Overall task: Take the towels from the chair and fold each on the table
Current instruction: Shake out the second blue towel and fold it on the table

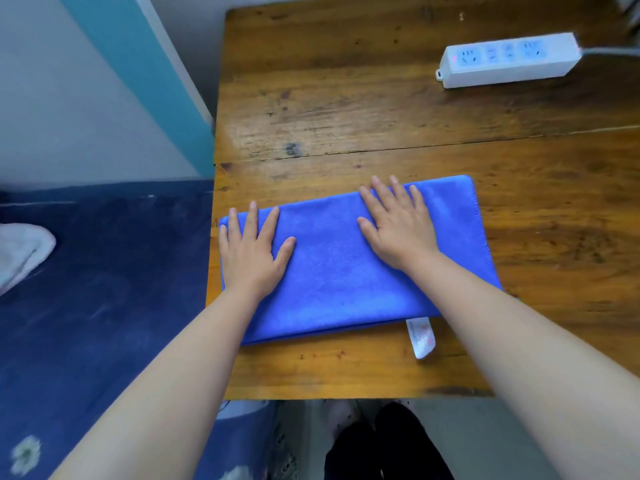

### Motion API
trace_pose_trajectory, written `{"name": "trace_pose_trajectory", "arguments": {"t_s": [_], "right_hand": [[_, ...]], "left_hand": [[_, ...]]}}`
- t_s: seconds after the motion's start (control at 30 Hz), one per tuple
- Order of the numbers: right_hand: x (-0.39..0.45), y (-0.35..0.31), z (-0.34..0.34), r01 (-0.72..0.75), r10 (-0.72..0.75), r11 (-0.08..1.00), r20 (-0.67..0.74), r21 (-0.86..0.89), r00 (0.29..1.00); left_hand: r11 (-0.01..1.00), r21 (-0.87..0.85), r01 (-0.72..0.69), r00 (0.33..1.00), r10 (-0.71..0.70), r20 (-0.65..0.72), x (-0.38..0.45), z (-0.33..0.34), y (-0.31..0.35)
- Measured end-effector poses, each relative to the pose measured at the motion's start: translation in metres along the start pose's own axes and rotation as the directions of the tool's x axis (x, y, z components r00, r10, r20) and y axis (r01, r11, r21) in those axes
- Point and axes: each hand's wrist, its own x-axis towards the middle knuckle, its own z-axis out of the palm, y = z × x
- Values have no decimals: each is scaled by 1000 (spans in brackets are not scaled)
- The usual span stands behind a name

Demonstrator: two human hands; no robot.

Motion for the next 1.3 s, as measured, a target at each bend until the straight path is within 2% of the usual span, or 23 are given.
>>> {"name": "trace_pose_trajectory", "arguments": {"t_s": [0.13,0.27,0.37,0.43,0.53,0.63,0.7,0.83,0.9,0.97,1.1,1.2,1.3], "right_hand": [[-4,44,-6,-159,161,987,-43,39,986],[-17,83,-13,-345,355,923,-32,171,934],[-33,95,-14,-381,390,900,-4,210,921],[-49,94,-14,-389,408,879,-15,277,913],[-82,79,-13,-404,452,859,-97,314,886],[-109,63,-10,-480,500,832,-2,280,866],[-118,52,-10,-516,515,816,77,262,854],[-119,44,-14,-606,553,727,248,322,795],[-114,49,-18,-651,582,643,295,403,758],[-109,51,-19,-665,586,606,321,436,744],[-107,63,-19,-658,529,558,395,506,751],[-104,80,-24,-637,510,499,395,588,764],[-94,114,-34,-570,501,493,321,657,804]], "left_hand": [[977,-104,187,982,-185,21,3,-2,-3],[975,-78,207,976,-201,80,5,-5,-2],[980,-4,199,978,-198,67,0,-12,6],[991,17,129,991,-128,-28,-5,-17,15],[998,25,-58,993,60,-98,-6,-21,35],[964,-2,-267,959,266,-103,-1,-24,66],[945,-1,-326,945,326,-41,3,-31,94],[934,20,-356,929,352,112,21,-38,153],[926,21,-377,914,368,170,32,-39,182],[925,-12,-379,899,372,231,42,-41,202],[901,-13,-434,851,414,322,53,-45,234],[919,-121,-375,836,392,385,57,-54,247],[925,-274,-263,859,354,371,64,-73,264]]}}
